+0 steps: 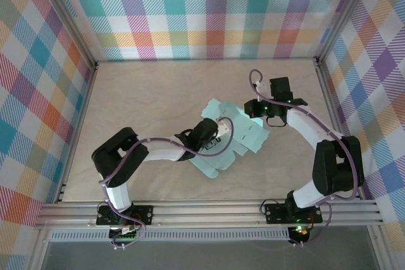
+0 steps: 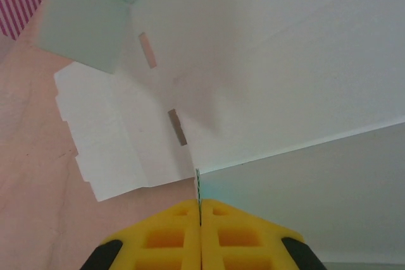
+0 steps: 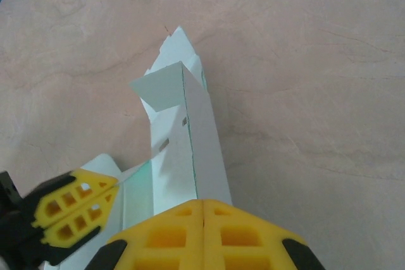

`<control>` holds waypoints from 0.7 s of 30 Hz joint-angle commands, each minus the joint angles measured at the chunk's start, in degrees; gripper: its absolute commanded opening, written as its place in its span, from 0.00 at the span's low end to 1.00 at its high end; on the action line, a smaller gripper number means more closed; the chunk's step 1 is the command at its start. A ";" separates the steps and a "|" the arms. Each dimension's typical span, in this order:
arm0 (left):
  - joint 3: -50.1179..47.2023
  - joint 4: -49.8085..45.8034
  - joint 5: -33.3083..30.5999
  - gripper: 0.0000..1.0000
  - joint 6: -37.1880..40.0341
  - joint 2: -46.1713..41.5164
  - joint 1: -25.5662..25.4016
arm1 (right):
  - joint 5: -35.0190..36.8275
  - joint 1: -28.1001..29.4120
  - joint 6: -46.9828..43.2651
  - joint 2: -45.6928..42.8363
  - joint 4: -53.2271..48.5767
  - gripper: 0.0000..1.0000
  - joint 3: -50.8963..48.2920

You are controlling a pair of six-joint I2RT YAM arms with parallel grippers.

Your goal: Fold the paper box

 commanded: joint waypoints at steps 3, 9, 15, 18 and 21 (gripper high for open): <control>4.20 4.49 -10.24 0.07 5.90 5.42 -3.75 | -1.05 -0.26 0.28 -0.23 2.53 0.00 -1.13; 5.83 2.95 -11.27 0.06 1.86 6.01 -4.23 | 0.19 -0.18 -1.19 -0.32 1.62 0.00 -1.30; 5.02 -0.66 -3.60 0.12 -5.17 1.60 -1.79 | 2.09 -0.24 -2.69 -0.27 0.64 0.00 -1.57; 4.49 -1.38 -2.19 0.15 -6.95 0.38 -0.86 | 2.73 -0.21 -3.06 -0.21 0.60 0.00 -2.01; 3.72 -1.36 -0.20 0.12 -8.90 -0.56 0.22 | 2.85 -0.25 -3.33 0.08 0.23 0.00 -2.18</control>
